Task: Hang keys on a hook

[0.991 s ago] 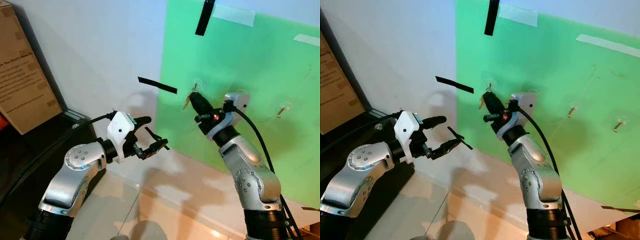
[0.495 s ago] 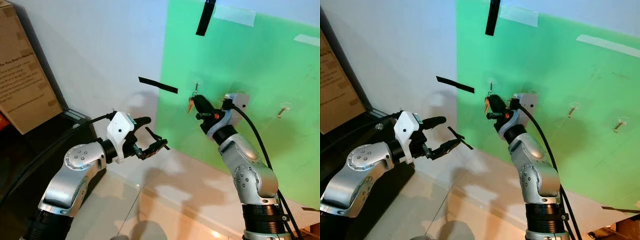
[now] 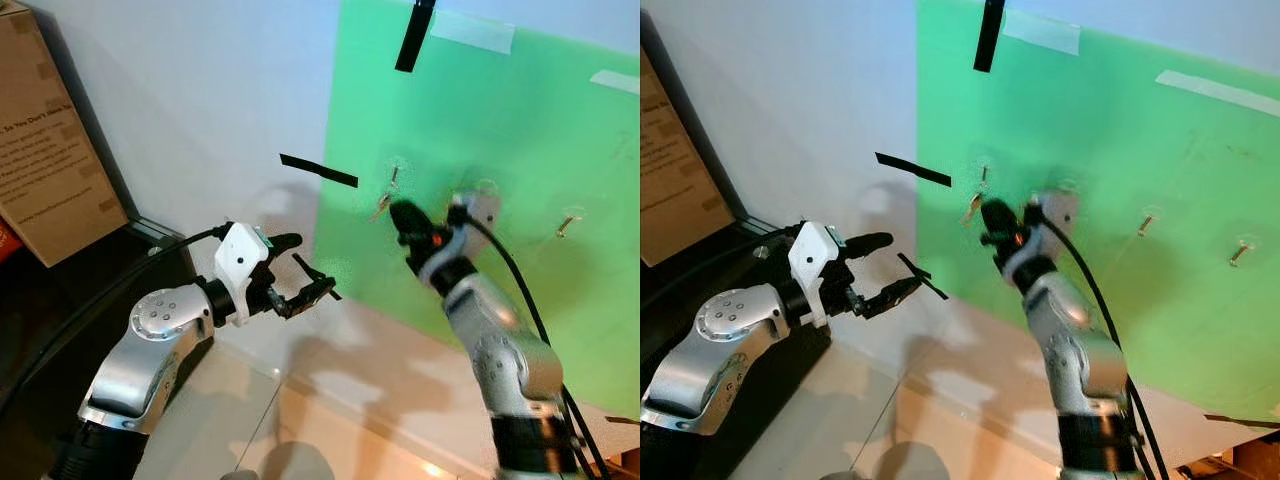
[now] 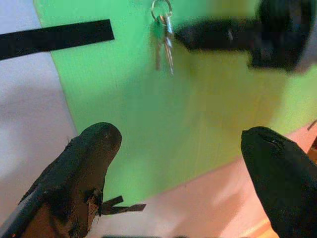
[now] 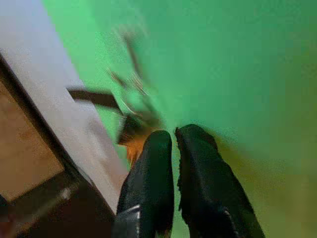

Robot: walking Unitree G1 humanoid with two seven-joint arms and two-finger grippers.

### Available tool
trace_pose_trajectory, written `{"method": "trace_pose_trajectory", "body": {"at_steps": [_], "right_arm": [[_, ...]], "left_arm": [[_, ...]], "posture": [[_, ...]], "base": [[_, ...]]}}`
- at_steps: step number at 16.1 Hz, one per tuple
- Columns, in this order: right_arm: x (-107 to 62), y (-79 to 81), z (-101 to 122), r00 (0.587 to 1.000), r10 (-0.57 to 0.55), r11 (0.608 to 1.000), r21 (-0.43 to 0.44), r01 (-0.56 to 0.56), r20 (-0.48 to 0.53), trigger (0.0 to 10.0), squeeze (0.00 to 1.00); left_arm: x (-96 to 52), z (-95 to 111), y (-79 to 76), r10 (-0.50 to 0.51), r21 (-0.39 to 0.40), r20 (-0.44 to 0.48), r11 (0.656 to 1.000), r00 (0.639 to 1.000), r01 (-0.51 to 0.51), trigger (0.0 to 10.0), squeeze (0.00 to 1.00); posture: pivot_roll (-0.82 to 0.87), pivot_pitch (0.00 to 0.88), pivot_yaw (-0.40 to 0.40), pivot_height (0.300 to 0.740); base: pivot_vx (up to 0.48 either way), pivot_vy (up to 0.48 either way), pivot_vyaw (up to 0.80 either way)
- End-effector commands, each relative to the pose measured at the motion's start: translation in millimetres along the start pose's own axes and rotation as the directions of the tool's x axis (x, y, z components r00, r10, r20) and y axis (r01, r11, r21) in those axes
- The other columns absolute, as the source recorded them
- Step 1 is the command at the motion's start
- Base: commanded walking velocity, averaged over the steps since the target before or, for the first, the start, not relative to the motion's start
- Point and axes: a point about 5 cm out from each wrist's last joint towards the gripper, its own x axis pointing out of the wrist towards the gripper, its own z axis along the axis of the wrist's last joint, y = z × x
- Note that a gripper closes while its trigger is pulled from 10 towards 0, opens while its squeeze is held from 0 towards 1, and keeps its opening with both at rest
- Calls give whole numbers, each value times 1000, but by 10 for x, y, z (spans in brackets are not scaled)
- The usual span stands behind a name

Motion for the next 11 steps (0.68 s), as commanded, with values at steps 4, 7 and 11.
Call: {"method": "trace_pose_trajectory", "body": {"at_steps": [4,7,11], "right_arm": [[-182,-66,74,999,4,997,-79,0,49,10000,1000],[-298,-170,-4,996,-80,977,-195,87,45,10000,1000],[-321,-163,-64,992,-117,981,-150,122,39,10000,1000]], "left_arm": [[-49,0,81,124,9,15,992,992,-124,10000,0],[-177,-116,149,304,-36,-31,952,952,-305,10000,0],[-258,-257,221,447,5,-109,894,888,-449,10000,0]], "posture": [[13,0,-50,740],[10,0,-49,740],[7,0,-48,740]], "base": [[0,0,0],[0,0,533],[0,0,800]]}}
